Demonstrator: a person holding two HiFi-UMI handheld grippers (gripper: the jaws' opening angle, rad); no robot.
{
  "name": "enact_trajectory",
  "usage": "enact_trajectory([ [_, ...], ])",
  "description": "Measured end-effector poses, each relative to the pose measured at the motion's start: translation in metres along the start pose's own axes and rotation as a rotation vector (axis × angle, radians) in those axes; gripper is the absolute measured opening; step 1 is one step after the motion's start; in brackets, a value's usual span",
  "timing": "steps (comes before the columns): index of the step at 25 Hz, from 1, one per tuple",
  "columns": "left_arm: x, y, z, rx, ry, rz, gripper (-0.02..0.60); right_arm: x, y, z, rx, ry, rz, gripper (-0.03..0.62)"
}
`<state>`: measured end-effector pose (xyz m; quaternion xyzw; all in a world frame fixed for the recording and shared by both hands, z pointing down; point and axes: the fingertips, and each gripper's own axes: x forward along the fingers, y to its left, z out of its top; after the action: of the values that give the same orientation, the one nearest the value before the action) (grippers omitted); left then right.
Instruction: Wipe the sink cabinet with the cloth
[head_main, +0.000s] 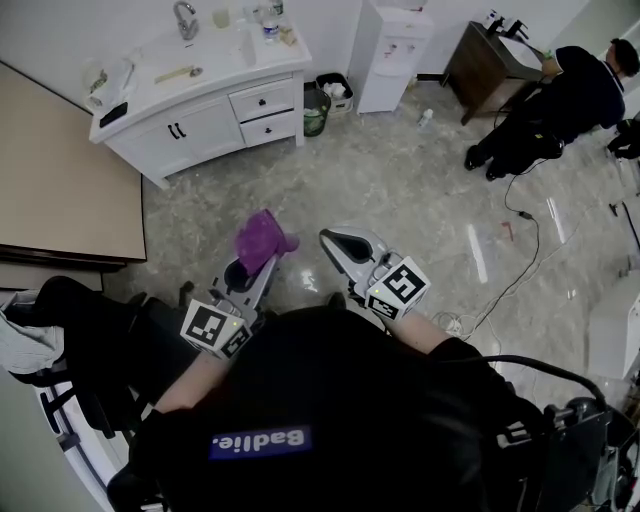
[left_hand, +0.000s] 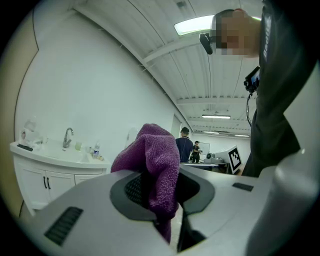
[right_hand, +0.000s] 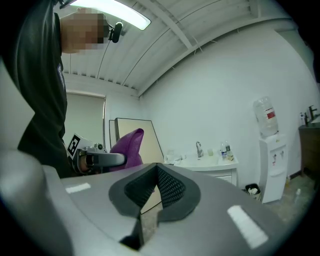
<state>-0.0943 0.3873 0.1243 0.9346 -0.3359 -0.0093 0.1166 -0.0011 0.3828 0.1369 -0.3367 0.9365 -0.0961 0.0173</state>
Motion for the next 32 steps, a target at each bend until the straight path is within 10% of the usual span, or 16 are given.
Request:
enact_trajectory([
  [32,0.104,0.004,0.01,0.002,0.012,0.164,0.087,-0.03,-0.126,0.006,0.055,-0.019,0.028,-0.006],
])
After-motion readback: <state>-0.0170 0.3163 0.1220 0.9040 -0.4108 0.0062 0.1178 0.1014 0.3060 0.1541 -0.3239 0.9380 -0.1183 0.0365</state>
